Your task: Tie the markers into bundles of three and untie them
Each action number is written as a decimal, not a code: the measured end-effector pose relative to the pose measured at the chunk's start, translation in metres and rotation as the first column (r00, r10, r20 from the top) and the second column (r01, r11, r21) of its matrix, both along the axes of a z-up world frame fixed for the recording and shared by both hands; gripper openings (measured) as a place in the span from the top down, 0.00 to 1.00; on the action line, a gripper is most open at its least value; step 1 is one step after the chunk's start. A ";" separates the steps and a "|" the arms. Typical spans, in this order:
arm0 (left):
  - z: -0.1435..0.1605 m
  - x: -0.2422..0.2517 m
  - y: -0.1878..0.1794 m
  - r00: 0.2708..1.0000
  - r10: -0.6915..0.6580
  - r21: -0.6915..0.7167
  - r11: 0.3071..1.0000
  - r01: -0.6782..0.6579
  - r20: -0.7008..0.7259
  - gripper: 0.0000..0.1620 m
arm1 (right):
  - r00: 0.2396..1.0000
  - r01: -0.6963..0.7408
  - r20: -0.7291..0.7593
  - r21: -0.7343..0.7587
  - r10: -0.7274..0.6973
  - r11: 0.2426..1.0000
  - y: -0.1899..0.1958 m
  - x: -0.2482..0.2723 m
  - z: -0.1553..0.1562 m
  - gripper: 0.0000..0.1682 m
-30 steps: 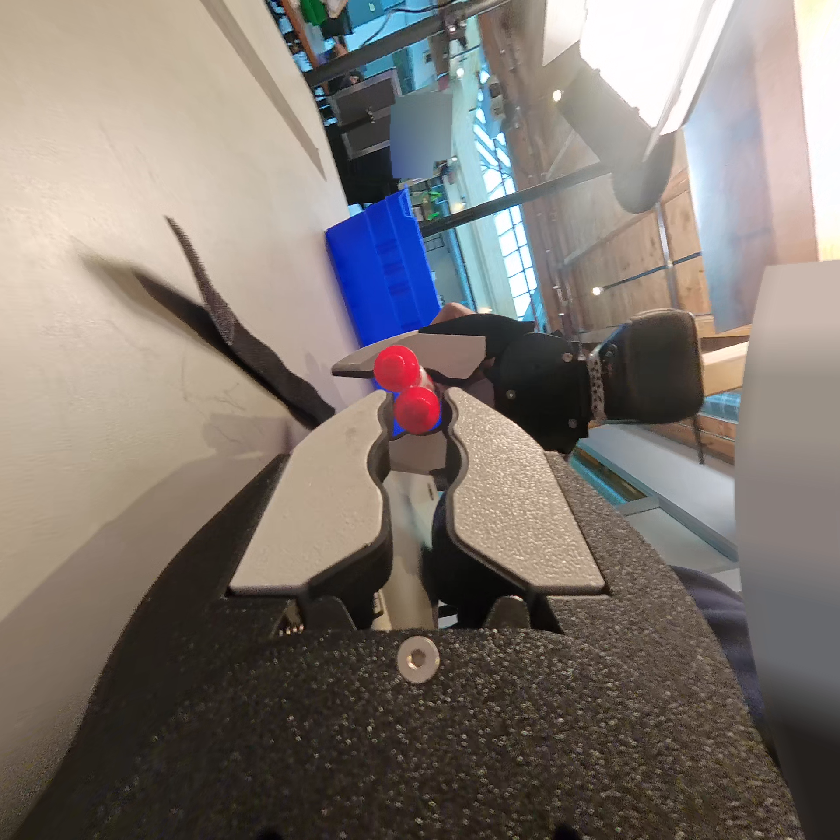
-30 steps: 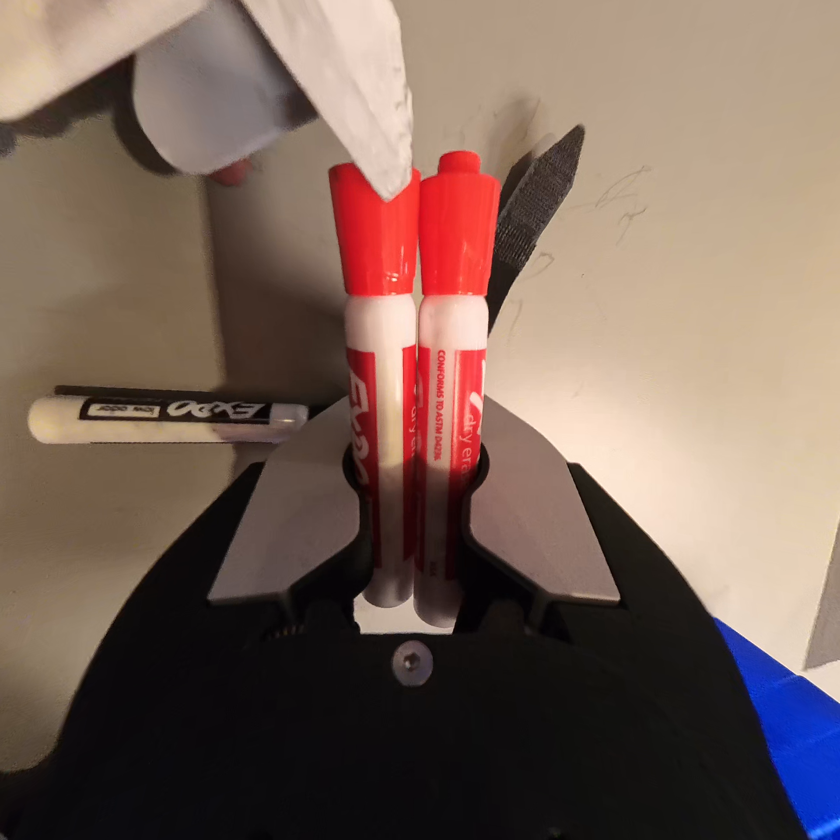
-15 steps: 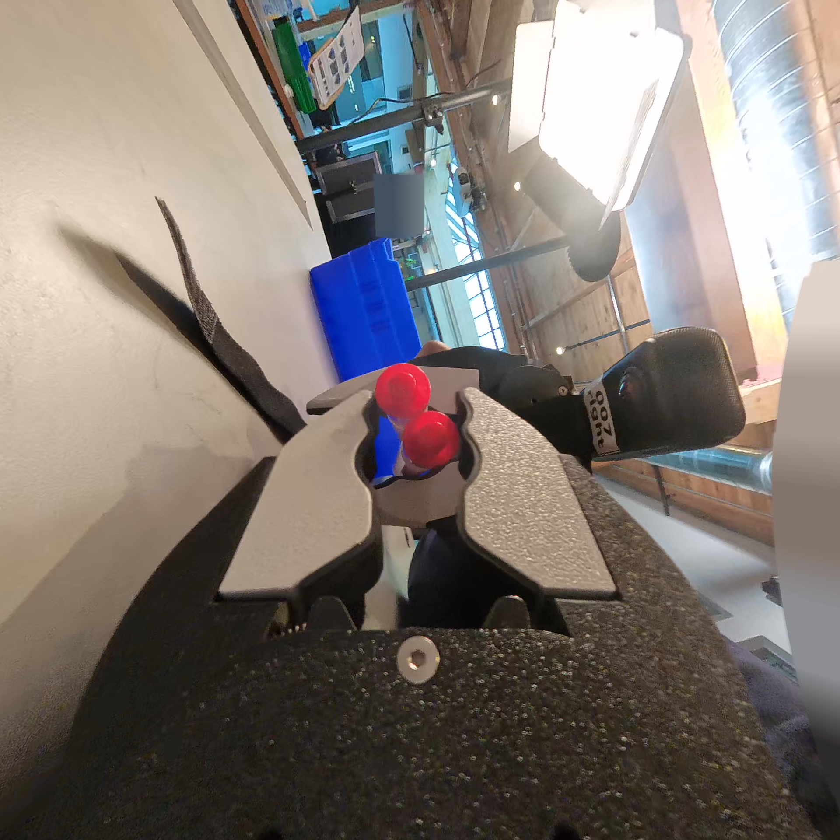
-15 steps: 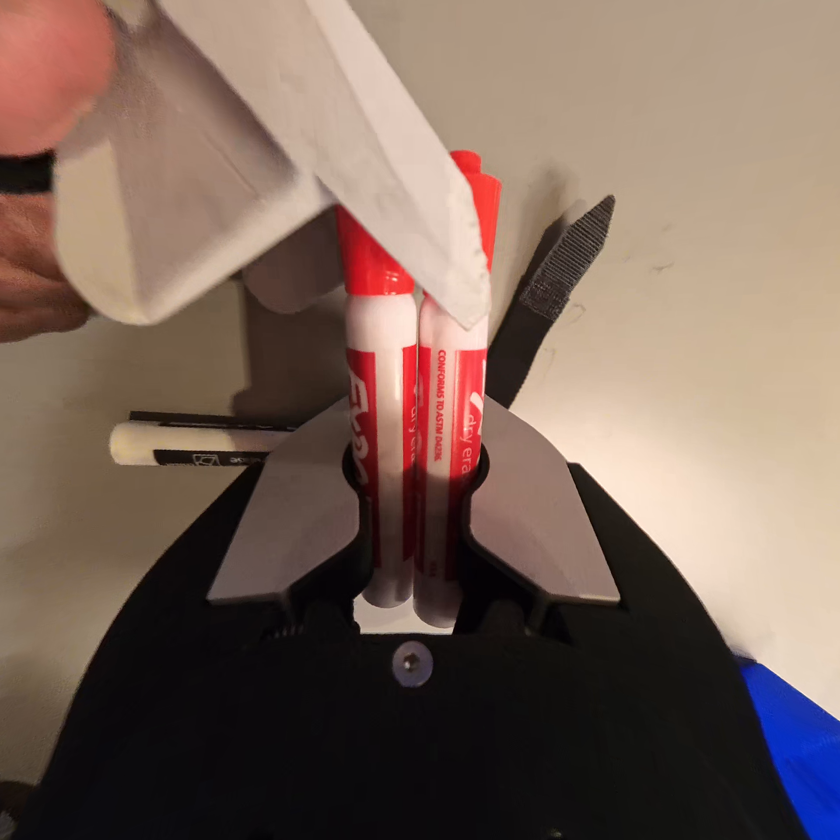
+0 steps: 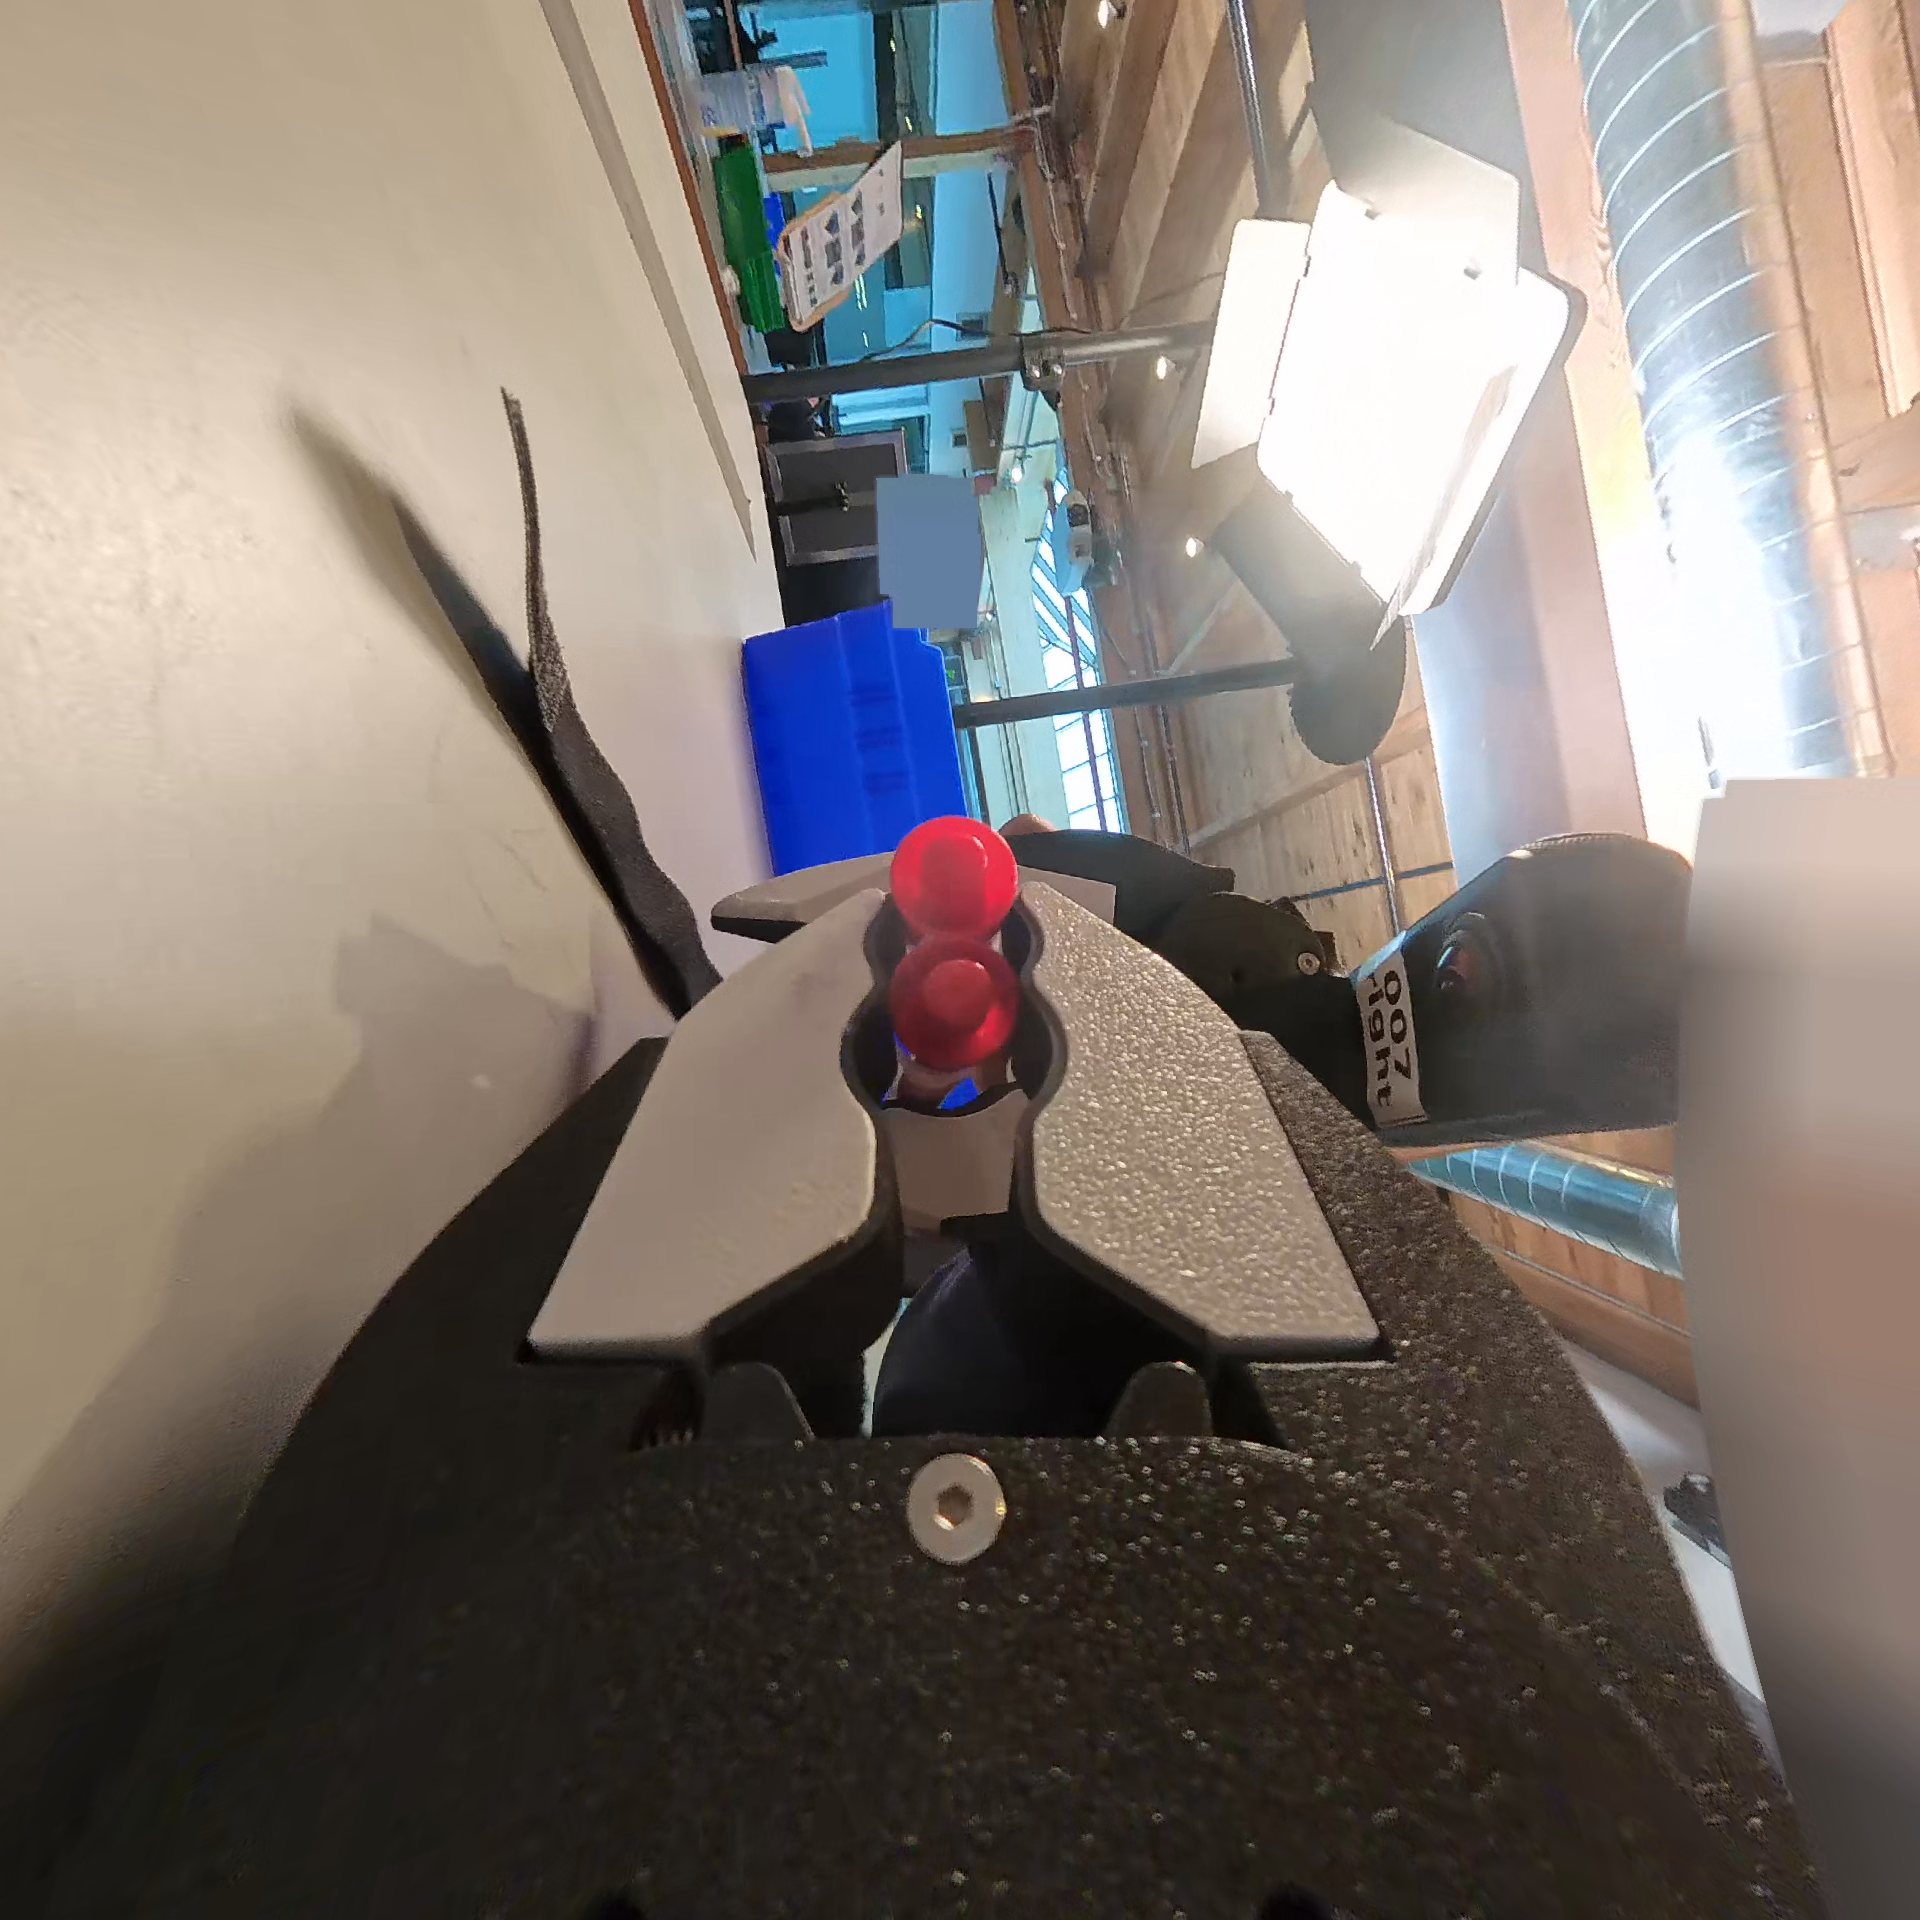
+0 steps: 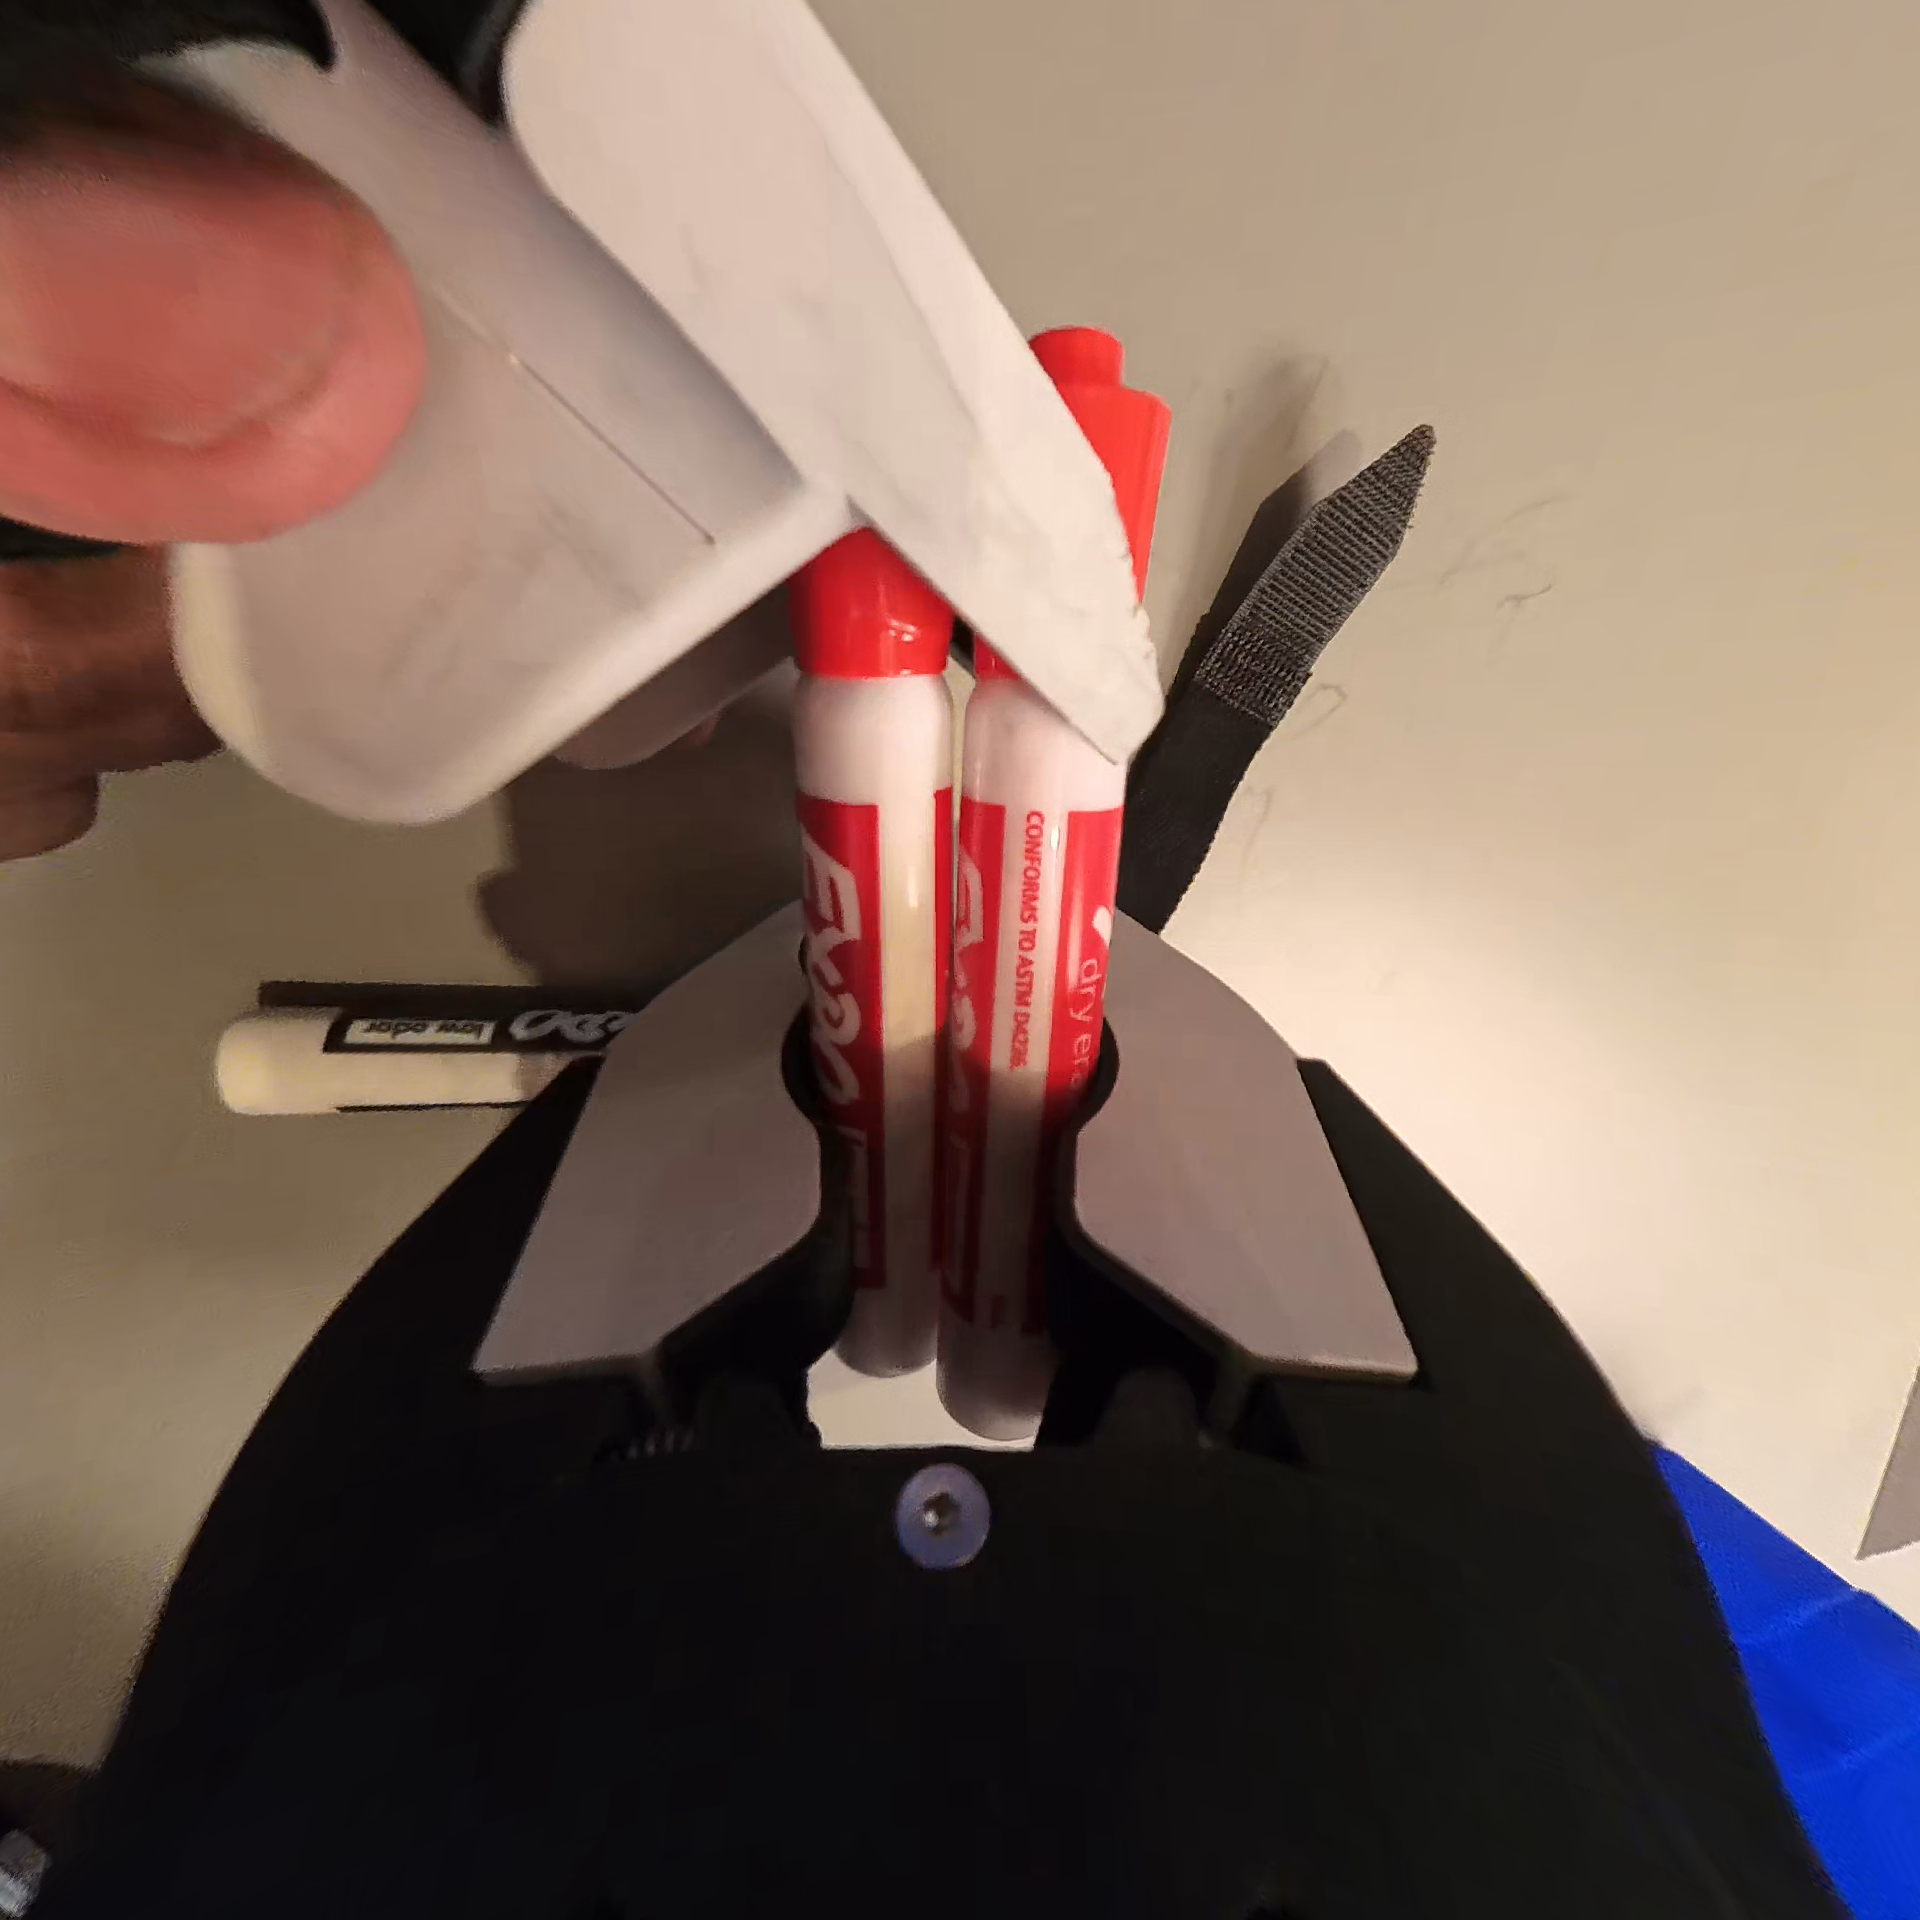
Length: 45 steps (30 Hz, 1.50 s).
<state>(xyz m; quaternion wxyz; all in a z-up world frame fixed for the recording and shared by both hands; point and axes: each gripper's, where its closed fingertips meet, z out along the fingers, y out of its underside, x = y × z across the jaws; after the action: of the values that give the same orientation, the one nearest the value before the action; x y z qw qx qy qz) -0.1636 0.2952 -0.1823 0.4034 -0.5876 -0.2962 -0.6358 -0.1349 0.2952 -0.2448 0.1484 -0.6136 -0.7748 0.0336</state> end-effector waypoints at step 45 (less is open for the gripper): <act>0.009 0.014 0.010 0.994 0.032 -0.041 0.998 -0.037 -0.107 0.89 | 0.999 0.025 0.035 0.102 -0.028 0.994 0.016 0.002 0.007 0.76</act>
<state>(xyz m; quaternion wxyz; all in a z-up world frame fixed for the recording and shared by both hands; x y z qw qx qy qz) -0.1495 0.3057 -0.1728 0.4168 -0.6241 -0.2980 -0.5900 -0.1326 0.3107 -0.2379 0.1657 -0.6160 -0.7699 -0.0191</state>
